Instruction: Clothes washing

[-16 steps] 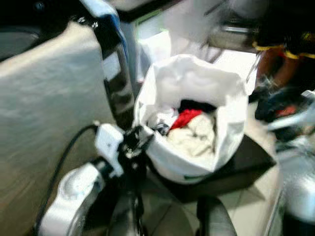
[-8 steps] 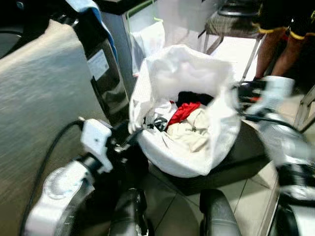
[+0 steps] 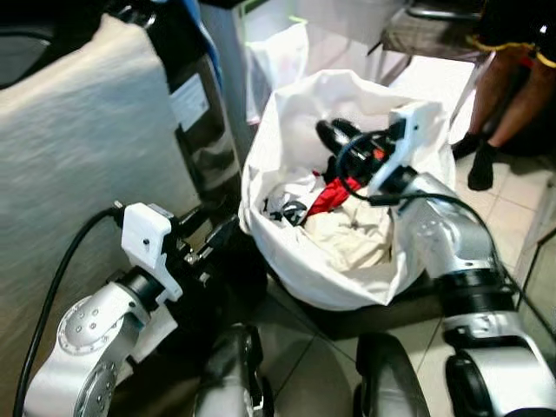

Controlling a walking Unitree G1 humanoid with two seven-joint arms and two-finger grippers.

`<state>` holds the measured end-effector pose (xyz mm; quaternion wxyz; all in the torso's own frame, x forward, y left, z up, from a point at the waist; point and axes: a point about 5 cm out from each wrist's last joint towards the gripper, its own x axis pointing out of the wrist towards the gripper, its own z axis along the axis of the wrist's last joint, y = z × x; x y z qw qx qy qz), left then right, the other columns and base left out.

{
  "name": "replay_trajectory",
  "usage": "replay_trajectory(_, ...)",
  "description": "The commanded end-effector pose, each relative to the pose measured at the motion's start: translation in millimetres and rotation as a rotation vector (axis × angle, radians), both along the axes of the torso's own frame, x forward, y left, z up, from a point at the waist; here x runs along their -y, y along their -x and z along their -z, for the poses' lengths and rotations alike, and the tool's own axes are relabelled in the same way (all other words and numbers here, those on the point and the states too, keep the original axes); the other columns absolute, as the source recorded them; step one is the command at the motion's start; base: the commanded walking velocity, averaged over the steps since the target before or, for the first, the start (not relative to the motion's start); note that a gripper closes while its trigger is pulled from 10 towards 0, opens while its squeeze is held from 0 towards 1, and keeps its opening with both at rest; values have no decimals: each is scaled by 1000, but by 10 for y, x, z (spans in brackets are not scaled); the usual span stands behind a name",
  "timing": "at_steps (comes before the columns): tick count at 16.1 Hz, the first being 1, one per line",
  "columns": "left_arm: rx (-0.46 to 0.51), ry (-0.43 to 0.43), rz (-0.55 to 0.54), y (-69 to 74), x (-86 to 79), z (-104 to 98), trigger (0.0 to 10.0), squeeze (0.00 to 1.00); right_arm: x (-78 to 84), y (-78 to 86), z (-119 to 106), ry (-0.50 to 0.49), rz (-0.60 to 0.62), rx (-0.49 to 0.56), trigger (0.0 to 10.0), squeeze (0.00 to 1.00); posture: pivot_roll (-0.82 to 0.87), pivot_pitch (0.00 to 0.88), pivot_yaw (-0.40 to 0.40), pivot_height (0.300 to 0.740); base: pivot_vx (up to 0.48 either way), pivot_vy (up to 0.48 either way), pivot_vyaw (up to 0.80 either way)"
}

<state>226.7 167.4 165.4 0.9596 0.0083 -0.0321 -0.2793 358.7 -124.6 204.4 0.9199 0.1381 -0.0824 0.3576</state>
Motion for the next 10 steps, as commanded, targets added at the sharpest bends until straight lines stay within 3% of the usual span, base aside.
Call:
replay_trajectory(1,-8,-22,-13,-9,-26,3,10000,0,115,-88,-87,-50,99,6,10000,0,64,120,103,610,0,0,0)
replay_trajectory(2,-11,-29,-20,-19,-30,8,10000,0,170,-141,-82,-60,143,-23,10000,0,64,120,103,610,0,0,0)
replay_trajectory(4,-25,-52,-33,-30,-42,20,10000,0,200,-223,40,77,168,-114,10000,0,68,122,107,610,0,0,0)
replay_trajectory(5,-31,-57,-25,-25,-42,20,10000,0,136,-208,231,270,106,-174,10000,0,70,125,112,610,0,0,0)
replay_trajectory(6,-33,-60,-22,-21,-41,15,10000,0,130,-210,403,380,111,-228,10000,0,74,135,118,610,0,0,0)
replay_trajectory(8,-39,-61,-19,-13,-34,12,10000,0,206,-271,498,349,224,-309,10000,0,81,147,123,610,0,0,0)
replay_trajectory(9,-48,-62,-11,29,-23,-15,10000,0,462,-349,577,291,485,-402,10000,0,116,181,133,610,0,0,0)
replay_trajectory(10,-49,-63,-9,42,-23,-30,10000,0,514,-358,579,277,532,-413,10000,0,127,190,134,610,0,0,0)
